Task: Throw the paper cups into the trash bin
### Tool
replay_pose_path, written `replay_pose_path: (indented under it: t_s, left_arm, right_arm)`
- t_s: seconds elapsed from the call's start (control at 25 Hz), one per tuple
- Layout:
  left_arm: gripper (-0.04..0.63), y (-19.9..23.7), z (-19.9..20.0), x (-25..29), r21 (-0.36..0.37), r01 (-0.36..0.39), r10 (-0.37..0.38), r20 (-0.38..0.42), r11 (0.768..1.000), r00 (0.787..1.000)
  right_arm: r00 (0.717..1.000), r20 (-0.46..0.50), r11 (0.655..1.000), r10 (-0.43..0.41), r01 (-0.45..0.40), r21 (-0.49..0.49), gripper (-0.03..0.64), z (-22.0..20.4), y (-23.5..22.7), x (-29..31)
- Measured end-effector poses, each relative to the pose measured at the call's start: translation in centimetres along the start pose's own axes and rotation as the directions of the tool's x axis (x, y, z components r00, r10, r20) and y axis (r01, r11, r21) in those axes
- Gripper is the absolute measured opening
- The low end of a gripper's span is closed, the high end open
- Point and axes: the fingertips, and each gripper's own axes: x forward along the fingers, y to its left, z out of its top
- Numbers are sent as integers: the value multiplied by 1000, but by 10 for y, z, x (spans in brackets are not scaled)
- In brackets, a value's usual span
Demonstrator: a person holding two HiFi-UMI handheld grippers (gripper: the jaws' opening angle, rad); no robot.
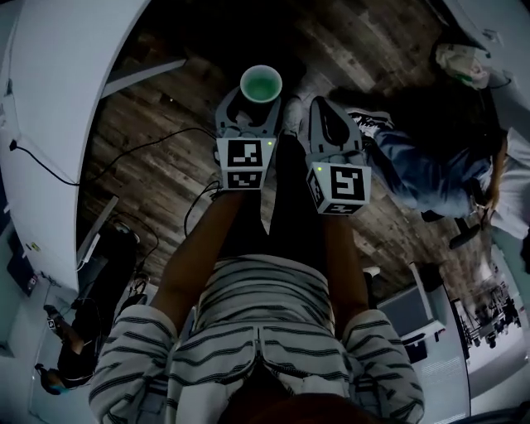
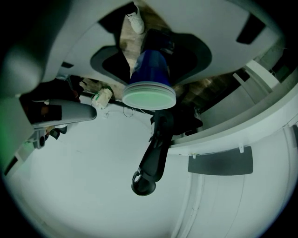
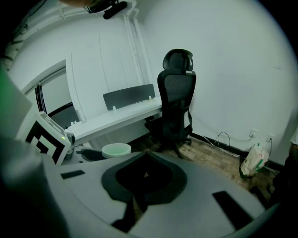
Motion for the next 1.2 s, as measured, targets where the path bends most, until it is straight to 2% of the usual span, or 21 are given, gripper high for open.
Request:
replay_pose_path:
  t_s: [0.32, 0.68, 1.2]
  left_arm:
    - [279, 6, -40, 31, -1, 20, -20, -72, 1000, 997]
    - [279, 10, -72, 65, 31, 26, -23, -104, 999, 994]
    - [281, 9, -128, 106, 91, 49, -30, -203, 995, 979]
  right_arm:
    - [1000, -29, 1000, 5, -4, 12, 17, -28, 0, 12]
    - [998, -59, 999, -7, 9, 44, 17, -60, -6, 23]
    - [996, -84, 997, -19, 25, 75, 17, -95, -16, 31]
